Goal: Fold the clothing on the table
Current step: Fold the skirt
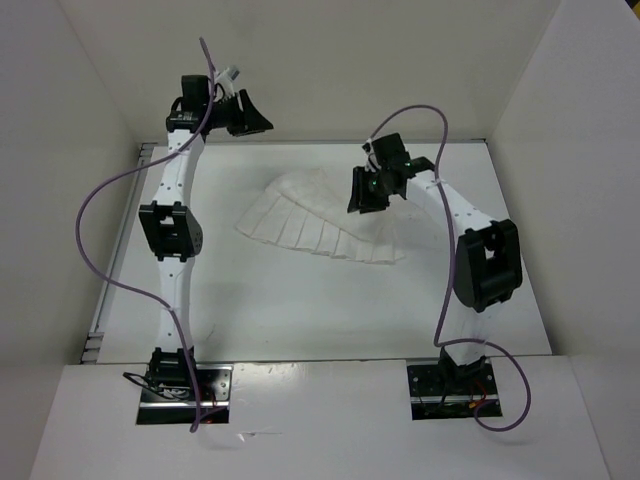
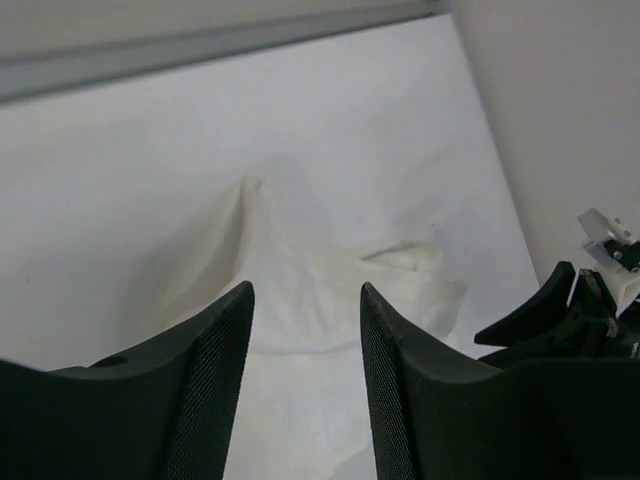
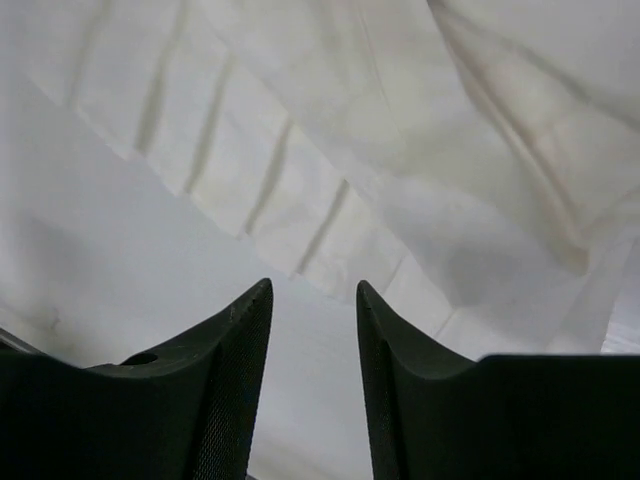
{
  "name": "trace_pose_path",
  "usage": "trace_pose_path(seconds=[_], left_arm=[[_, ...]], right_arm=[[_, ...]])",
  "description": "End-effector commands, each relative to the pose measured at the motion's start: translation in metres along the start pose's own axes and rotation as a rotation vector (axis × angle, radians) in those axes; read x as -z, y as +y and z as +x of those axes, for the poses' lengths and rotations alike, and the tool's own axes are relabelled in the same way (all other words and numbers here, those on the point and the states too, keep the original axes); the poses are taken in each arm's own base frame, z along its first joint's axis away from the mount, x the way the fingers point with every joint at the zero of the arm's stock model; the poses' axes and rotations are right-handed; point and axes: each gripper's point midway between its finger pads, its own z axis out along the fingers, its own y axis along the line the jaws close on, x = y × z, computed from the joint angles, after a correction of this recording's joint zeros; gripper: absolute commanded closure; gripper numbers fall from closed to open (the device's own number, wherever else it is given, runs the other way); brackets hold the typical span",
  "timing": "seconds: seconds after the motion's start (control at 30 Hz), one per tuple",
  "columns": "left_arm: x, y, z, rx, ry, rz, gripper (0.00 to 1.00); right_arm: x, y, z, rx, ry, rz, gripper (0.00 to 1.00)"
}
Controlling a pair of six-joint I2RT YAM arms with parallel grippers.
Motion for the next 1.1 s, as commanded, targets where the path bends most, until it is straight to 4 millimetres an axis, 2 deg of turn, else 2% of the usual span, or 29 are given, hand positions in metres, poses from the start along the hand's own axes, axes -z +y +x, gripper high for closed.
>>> trace_pose_path(seconds=[0.0,0.07,0.1,0.13,0.2,0.23,0.27,0.33,0.37,0.43,0.47,0.5,0.63,0.67,0.73,0.77,0.8,1.0,1.07], left_arm=[[-0.008,-0.037,-0.005,-0.087,0.009,0.185,0.46],[-0.023,-0.030,0.004,-0.106,0.019,0.204,0.44],[-0.025,-0.027,0.006,-0.123,0.022,0.203,0.43],[-0.035,-0.019,0.016,-0.141,0.042,0.193,0.43],[-0.043,-0.016,0.022,-0.168,0.051,0.187,0.39],[-0.054,-0.010,0.032,-0.181,0.067,0.181,0.38],[-0.057,-0.005,0.033,-0.192,0.063,0.169,0.37],[-0.069,0.005,0.048,-0.191,0.091,0.170,0.35],[-0.077,0.018,0.057,-0.181,0.106,0.156,0.34],[-0.084,0.022,0.061,-0.201,0.104,0.144,0.34],[-0.089,0.032,0.067,-0.202,0.112,0.130,0.34],[-0.093,0.029,0.068,-0.212,0.109,0.129,0.34],[-0.105,0.042,0.080,-0.191,0.123,0.103,0.33],[-0.109,0.037,0.084,-0.195,0.130,0.110,0.33],[-0.113,0.043,0.090,-0.174,0.138,0.107,0.33],[-0.118,0.036,0.095,-0.171,0.147,0.138,0.33],[-0.122,0.040,0.099,-0.152,0.148,0.137,0.33],[-0.140,0.022,0.110,-0.154,0.150,0.192,0.33],[-0.142,0.024,0.112,-0.139,0.151,0.190,0.41]], right_arm=[[0.055,0.023,-0.053,0.040,-0.175,-0.043,0.55],[0.069,0.023,-0.072,0.045,-0.223,-0.045,0.55],[0.077,0.027,-0.079,0.050,-0.242,-0.051,0.55],[0.080,0.023,-0.081,0.051,-0.246,-0.044,0.55],[0.084,0.021,-0.084,0.044,-0.253,-0.040,0.54],[0.084,0.019,-0.081,0.053,-0.240,-0.035,0.54],[0.087,0.020,-0.084,0.065,-0.250,-0.037,0.54],[0.095,0.023,-0.084,0.068,-0.260,-0.040,0.53],[0.095,0.022,-0.081,0.065,-0.250,-0.037,0.53],[0.100,0.019,-0.082,0.067,-0.254,-0.031,0.53],[0.104,0.018,-0.081,0.066,-0.259,-0.019,0.53],[0.101,0.016,-0.078,0.063,-0.249,-0.017,0.53],[0.104,0.010,-0.070,0.050,-0.231,-0.006,0.53],[0.101,0.008,-0.066,0.047,-0.220,-0.002,0.53],[0.096,0.001,-0.061,0.034,-0.201,0.008,0.53],[0.097,0.000,-0.057,0.033,-0.197,0.010,0.53],[0.097,0.000,-0.057,0.033,-0.197,0.010,0.53],[0.087,-0.004,-0.048,0.024,-0.160,0.010,0.53],[0.085,-0.005,-0.045,0.012,-0.152,0.012,0.53]])
